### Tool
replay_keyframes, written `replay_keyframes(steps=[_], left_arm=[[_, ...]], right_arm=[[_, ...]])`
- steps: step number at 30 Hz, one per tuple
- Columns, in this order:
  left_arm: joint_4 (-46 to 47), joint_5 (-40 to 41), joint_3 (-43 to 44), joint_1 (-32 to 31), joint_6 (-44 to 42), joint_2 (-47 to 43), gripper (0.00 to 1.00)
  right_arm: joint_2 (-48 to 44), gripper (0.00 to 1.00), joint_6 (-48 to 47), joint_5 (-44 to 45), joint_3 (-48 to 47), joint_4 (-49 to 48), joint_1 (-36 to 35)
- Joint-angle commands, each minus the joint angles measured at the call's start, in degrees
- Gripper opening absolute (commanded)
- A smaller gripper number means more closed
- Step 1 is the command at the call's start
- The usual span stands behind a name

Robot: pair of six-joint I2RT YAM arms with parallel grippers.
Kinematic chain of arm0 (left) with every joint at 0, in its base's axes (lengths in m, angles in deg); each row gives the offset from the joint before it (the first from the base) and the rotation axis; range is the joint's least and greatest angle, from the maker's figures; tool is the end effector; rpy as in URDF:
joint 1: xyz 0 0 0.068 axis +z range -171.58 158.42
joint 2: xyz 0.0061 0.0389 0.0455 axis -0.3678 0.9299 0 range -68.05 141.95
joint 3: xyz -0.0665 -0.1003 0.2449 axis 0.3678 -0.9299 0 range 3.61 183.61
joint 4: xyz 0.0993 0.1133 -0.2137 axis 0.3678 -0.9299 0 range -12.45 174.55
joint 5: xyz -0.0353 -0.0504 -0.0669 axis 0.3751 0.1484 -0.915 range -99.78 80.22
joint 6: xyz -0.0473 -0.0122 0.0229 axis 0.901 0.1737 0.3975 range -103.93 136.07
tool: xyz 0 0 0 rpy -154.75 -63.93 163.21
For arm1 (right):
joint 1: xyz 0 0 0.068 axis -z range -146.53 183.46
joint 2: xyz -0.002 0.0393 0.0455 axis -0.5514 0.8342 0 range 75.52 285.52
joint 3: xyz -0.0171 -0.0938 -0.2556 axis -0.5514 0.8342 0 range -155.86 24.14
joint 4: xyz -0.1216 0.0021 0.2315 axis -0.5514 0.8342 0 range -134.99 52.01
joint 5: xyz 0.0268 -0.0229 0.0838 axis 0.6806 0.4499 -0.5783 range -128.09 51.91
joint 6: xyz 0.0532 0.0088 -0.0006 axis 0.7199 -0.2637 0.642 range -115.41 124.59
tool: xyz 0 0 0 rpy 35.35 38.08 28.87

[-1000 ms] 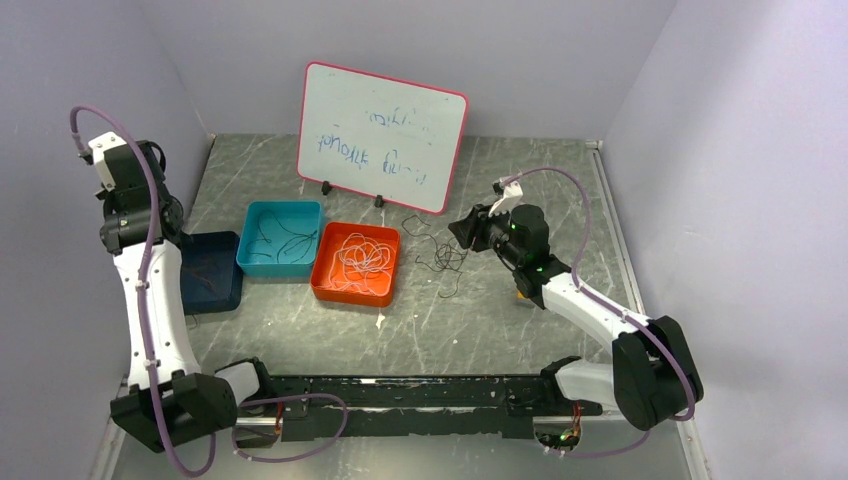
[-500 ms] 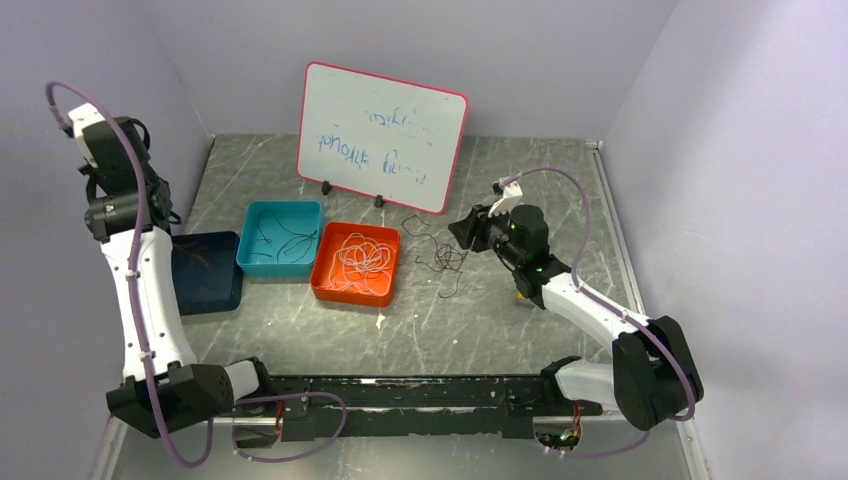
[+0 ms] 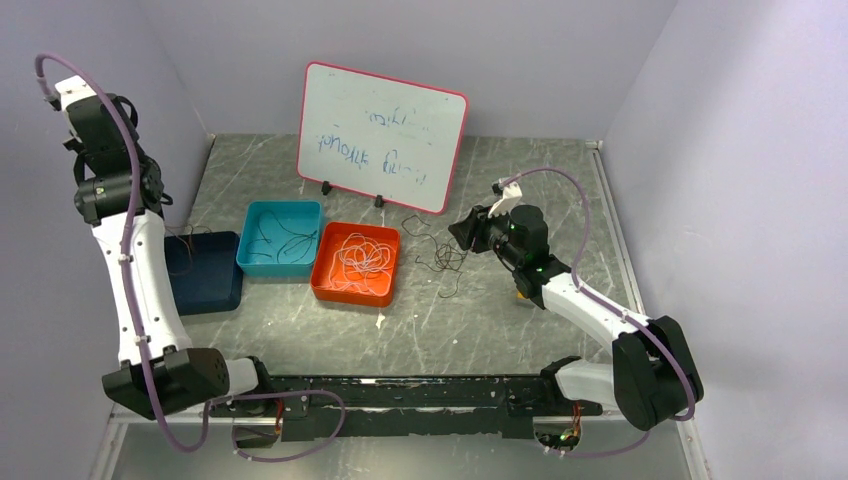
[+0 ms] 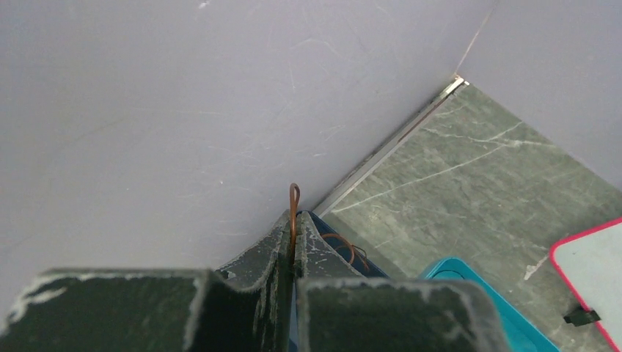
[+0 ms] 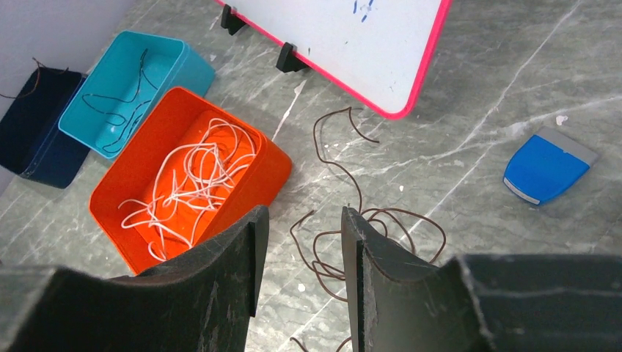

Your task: Untangle the cables

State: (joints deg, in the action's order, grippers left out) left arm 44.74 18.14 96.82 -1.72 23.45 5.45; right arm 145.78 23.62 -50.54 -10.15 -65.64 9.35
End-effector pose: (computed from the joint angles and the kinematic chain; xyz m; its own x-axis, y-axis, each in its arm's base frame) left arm 0.2336 0.1022 0.4695 -0.2289 -0.2034 -0.9520 -0.7494 0.6610 0.0390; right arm 0.2427 0.1170 0.2379 -0.4199 0.1608 -0.8932 -0.4779 0.7976 0.3682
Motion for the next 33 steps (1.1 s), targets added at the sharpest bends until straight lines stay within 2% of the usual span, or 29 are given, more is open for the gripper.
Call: replay_keyframes(steps=[1, 6, 14, 25, 33], left_arm=[[5.73, 0.63, -3.14, 0.61, -2.71, 0.76, 0.07], [10.24, -0.18, -10.74, 0.58, -3.18, 1.57, 0.07], [12.25, 0.10, -20.18, 0.61, -0.22, 2.08, 0.07], [7.72, 5.56, -27.02, 1.38, 6.95, -1.25, 0.07], [6.18, 8.56, -25.26, 1.41, 7.08, -9.58, 0.07]], right_arm=[[0.07, 0.45, -0.47, 0.16, -0.87, -0.05, -0.41], [1.16, 0.45, -0.16, -0.77, -1.38, -0.37, -0.49], [1.16, 0.45, -0.22, -0.95, -1.58, 0.22, -0.49], [2.48, 0.45, 0.15, -1.59, -2.17, 0.12, -0.88], [3.72, 0.45, 0.17, -1.81, -3.06, 0.63, -1.48]])
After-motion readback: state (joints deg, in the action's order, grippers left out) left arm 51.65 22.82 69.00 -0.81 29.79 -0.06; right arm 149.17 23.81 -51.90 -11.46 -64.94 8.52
